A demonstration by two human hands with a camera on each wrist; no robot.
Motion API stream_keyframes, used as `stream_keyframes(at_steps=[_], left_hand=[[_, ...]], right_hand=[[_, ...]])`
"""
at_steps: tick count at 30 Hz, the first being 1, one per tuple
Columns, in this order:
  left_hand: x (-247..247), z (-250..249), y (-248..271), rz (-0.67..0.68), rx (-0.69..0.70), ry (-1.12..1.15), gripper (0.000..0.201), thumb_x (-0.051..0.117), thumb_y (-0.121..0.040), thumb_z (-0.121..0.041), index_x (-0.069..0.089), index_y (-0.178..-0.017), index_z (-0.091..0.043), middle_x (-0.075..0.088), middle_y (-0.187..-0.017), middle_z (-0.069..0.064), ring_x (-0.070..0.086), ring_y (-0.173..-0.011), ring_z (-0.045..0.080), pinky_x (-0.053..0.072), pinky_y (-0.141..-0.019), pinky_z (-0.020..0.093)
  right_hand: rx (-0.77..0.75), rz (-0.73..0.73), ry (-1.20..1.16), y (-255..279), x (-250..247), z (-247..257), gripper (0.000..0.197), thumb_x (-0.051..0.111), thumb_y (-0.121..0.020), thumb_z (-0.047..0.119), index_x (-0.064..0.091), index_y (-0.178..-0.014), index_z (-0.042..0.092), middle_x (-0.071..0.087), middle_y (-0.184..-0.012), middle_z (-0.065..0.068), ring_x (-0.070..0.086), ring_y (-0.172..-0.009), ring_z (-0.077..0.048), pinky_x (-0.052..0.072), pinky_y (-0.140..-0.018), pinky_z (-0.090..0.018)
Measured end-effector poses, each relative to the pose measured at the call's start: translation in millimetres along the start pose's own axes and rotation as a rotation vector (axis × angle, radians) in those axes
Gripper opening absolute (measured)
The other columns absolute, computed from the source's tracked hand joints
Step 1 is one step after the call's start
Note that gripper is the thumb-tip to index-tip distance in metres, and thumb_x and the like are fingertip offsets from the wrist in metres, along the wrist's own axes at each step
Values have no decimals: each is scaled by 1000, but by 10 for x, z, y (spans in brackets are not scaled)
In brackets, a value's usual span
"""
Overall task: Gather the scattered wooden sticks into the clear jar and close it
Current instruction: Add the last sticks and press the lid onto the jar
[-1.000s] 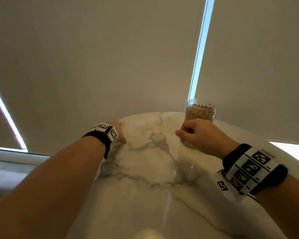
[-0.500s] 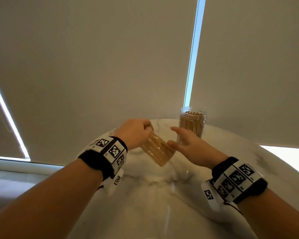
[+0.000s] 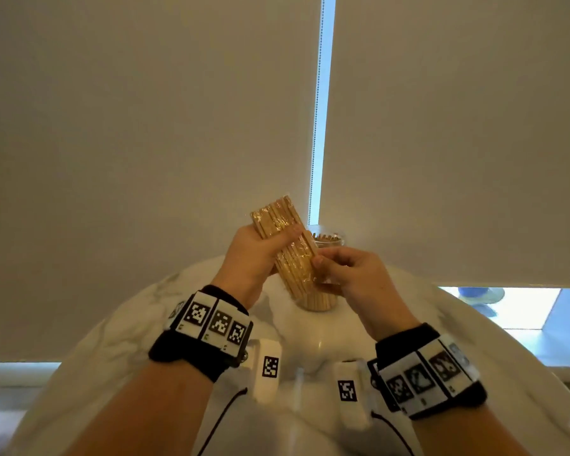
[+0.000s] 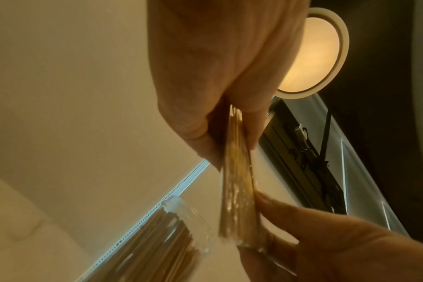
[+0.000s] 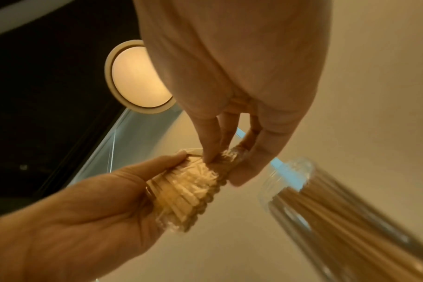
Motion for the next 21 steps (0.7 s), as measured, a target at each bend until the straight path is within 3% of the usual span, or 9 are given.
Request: stream_keyframes(at_steps=[3, 6, 8, 12, 16, 21], left_hand=[[42, 81, -44, -35, 13, -10, 20, 73, -88, -17, 71, -105, -7, 76, -96, 12, 75, -89, 28, 59, -82, 46], [31, 170, -65, -86, 3, -5, 15, 73, -88, -16, 71, -101, -8, 77, -92, 11, 75, -85, 27, 60, -77, 42], [18, 211, -92, -115, -25, -3, 13, 72, -89, -16, 70, -100, -10, 77, -89, 9, 75, -83, 25, 61, -75, 40], [-56, 250, -147, -146, -92, -15, 16, 72, -88, -19, 69, -101, -11, 77, -86, 7, 75, -80, 23, 59, -69, 36], [-119, 308, -139, -168, -138, 10, 15, 72, -88, -18, 68, -99, -9, 74, -79, 6, 72, -69, 18, 54, -59, 30], [-68, 344, -142, -160, -158, 23, 13, 69, -91, -19, 67, -100, -11, 74, -82, 6, 73, -73, 18, 56, -60, 31]], right_hand=[[-120, -125, 260, -43, -185, 23, 7, 73, -89, 22, 80, -87, 24, 77, -82, 5, 72, -82, -14, 59, -82, -41], [-197, -133, 360, -51, -207, 39, 5, 76, -85, 29, 77, -79, 29, 74, -79, 6, 71, -78, -17, 58, -78, -50], [-249, -140, 406, -53, -191, 57, 7, 76, -83, 33, 74, -77, 31, 70, -83, 6, 69, -78, -18, 58, -74, -50], [-355, -134, 429, 4, -119, 157, 15, 77, -84, 21, 68, -72, 26, 60, -83, 9, 64, -77, -16, 58, -68, -46], [-429, -131, 449, 64, -19, 184, 14, 76, -83, 19, 67, -75, 25, 61, -83, 11, 64, -77, -14, 56, -67, -46], [-363, -129, 405, 43, -80, 173, 11, 72, -88, 23, 70, -79, 29, 70, -80, 9, 68, -75, -14, 58, -69, -47]])
Point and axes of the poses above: each hand's wrist, its own y-axis away from the middle knuckle, its own x-axis out of the palm, z = x × y, the point moved 6 cm from there along -y, towards the middle knuckle
